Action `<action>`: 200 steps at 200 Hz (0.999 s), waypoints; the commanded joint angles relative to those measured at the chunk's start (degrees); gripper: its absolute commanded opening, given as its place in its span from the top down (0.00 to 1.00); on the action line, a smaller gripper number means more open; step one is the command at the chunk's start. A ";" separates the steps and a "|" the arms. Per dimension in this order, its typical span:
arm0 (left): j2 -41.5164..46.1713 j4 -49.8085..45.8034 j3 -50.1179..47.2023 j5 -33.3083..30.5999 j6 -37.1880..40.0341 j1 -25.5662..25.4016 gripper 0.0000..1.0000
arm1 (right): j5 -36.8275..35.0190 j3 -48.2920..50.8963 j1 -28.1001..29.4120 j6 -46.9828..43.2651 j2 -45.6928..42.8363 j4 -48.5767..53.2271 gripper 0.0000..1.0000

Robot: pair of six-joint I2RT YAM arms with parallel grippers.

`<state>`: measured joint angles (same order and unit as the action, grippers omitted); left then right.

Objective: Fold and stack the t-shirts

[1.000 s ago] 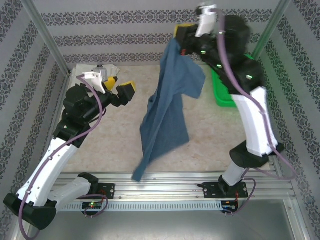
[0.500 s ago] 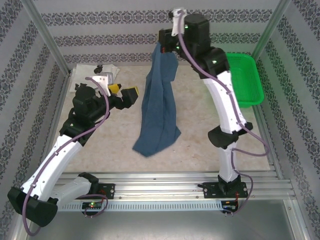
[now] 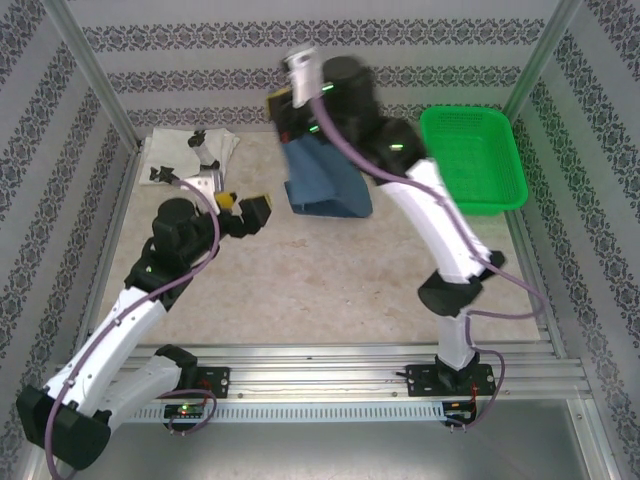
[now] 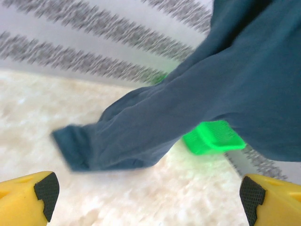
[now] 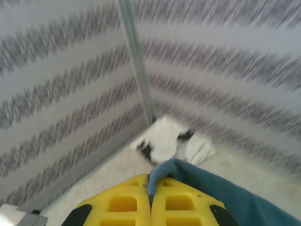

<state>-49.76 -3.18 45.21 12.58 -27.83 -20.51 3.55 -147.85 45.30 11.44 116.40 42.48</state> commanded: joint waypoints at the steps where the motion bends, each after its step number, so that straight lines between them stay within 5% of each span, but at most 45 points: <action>1: 6.75 -7.13 -4.74 -8.91 -1.43 0.73 0.00 | 1.85 3.75 3.04 6.21 10.75 -1.19 1.00; 26: 16.56 -17.09 -9.18 -20.31 -4.11 0.81 0.00 | 3.82 -4.66 4.27 13.48 25.03 -2.74 1.00; 43: 20.88 -20.64 -11.34 -21.09 -6.31 0.80 0.00 | 8.86 -13.49 4.27 18.67 34.90 -3.86 1.00; 54: 21.47 -21.51 -12.56 -19.85 -7.65 0.82 0.00 | 11.76 -17.79 4.19 20.71 39.39 -4.95 0.84; 66: 20.60 -21.47 -14.01 -17.80 -9.28 0.78 0.01 | 14.26 -18.49 3.71 21.82 40.85 -6.53 0.46; 74: 19.55 -21.51 -14.85 -16.62 -10.42 0.75 0.01 | 14.68 -17.53 3.26 21.56 40.16 -6.29 0.35; 113: 12.06 -25.48 -14.14 -14.13 -13.58 0.79 0.03 | 10.67 5.74 -0.76 13.17 20.70 -7.53 0.02; 159: -2.71 -27.91 -12.60 -17.13 -12.42 0.57 0.16 | 9.28 44.36 -9.07 11.07 -8.34 -18.69 0.02; 200: -19.37 -15.65 -8.47 -18.70 -10.86 0.81 0.50 | 8.67 68.37 -12.45 9.61 -24.38 -21.14 0.02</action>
<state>-62.59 -26.48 33.01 -4.51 -39.31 -20.14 12.78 -90.72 32.05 23.11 94.87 22.24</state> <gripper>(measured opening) 0.558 0.979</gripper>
